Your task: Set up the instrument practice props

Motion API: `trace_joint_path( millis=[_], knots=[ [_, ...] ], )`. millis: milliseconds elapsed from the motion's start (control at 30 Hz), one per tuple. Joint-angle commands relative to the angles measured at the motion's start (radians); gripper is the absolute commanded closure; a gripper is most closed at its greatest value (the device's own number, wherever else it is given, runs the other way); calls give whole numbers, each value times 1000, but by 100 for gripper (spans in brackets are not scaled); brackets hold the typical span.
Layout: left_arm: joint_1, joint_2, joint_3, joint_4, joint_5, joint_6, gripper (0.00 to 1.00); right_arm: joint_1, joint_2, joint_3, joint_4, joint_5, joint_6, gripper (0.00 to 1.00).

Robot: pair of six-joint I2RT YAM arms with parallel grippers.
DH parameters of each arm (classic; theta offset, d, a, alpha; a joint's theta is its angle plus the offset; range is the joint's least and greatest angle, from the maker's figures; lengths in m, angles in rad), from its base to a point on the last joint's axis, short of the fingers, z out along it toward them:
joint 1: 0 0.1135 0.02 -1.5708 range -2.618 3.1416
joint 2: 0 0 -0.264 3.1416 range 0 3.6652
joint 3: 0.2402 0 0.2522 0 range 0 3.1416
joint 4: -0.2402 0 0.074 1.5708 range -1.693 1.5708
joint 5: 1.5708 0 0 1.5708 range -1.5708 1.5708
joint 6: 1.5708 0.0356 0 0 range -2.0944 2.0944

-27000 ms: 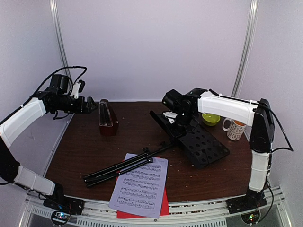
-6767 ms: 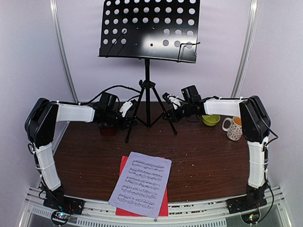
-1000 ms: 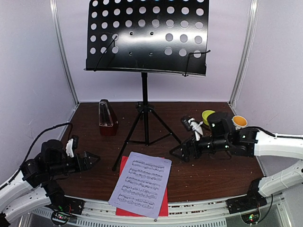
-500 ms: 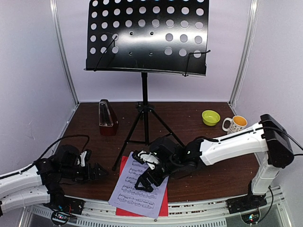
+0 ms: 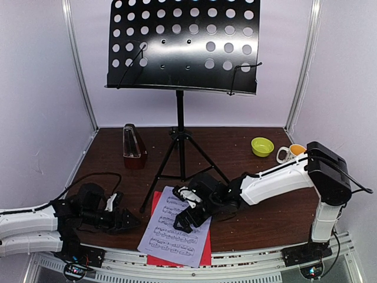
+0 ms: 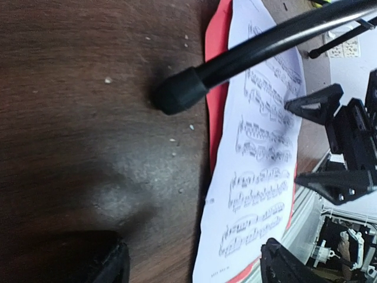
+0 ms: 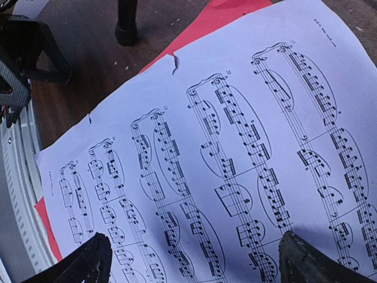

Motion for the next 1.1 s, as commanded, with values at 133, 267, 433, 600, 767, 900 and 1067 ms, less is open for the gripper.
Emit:
trace_joint_path(
  millis=[133,267,433,600,767,900,1067],
  knots=[
    [-44,141,-4,205,66,-24,28,-82,1,-132,-122,161,57,0],
    [-85,251,0,298,59,-50,33,-100,0,-132,-124,169,70,0],
    [-127,401,23,476,46,-110,40,-101,3,-116,-118,154,73,0],
    [-185,590,94,626,56,-136,49,-102,-3,-99,-120,141,70,0],
    [-219,700,166,688,40,-145,61,-103,-17,-92,-127,132,58,0],
    [-219,662,172,635,-8,-137,66,-103,-16,-92,-129,124,54,0],
    [-219,599,177,558,-62,-117,70,-103,-14,-93,-122,114,52,0]
  ],
)
